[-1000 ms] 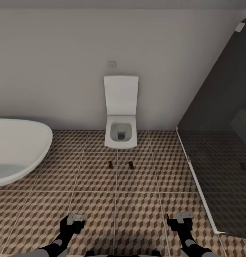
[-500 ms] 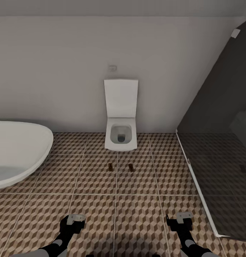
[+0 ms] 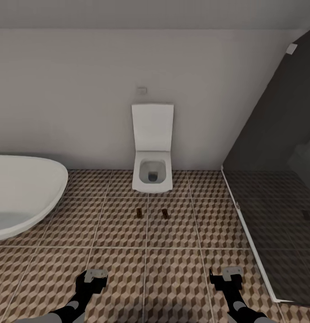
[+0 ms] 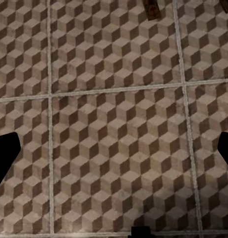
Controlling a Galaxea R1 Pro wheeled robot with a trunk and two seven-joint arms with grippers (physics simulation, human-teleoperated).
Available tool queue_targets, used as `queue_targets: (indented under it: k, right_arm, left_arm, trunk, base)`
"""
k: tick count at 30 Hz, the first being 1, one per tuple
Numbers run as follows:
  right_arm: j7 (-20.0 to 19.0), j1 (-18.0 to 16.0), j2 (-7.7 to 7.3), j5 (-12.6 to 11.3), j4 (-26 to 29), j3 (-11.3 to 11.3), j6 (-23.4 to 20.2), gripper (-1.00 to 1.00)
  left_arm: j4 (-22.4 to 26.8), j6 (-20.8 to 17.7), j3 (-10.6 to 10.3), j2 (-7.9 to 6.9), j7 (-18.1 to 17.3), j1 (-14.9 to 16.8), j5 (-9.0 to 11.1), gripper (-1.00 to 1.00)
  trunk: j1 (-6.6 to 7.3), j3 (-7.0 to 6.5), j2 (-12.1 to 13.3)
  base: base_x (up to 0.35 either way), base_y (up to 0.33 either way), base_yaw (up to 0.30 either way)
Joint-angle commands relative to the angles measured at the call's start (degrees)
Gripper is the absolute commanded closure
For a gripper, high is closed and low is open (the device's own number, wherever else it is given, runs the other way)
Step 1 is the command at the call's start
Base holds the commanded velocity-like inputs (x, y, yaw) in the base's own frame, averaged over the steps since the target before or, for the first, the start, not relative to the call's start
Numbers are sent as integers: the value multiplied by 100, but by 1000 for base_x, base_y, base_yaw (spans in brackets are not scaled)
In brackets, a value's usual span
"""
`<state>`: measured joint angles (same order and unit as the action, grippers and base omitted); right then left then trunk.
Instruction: Take the four mousetraps from the cabinet in the bathroom and place them on the bathroom floor. Make sure all four end up on the same floor surface, and ensure that at least two of them are either under or directly next to the same bathroom sink.
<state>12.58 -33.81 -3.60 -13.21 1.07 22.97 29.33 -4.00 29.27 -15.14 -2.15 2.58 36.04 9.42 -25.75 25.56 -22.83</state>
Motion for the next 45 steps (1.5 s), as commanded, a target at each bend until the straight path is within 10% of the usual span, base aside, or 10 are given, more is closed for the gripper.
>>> queue_targets:
  k: [1,45]
  right_arm:
    - [17,-2,0,-41,-1,50,11,-100]
    - [17,41,9,-34,-1,51,11,-100]
  left_arm:
    - [-22,35,-50,3,9,9,39,-100]
    - [-22,35,-50,10,6,5,39,-100]
  trunk:
    - [-3,-2,-9]
    - [-3,-412,-9]
  base:
    - [0,0,0]
    - [0,0,0]
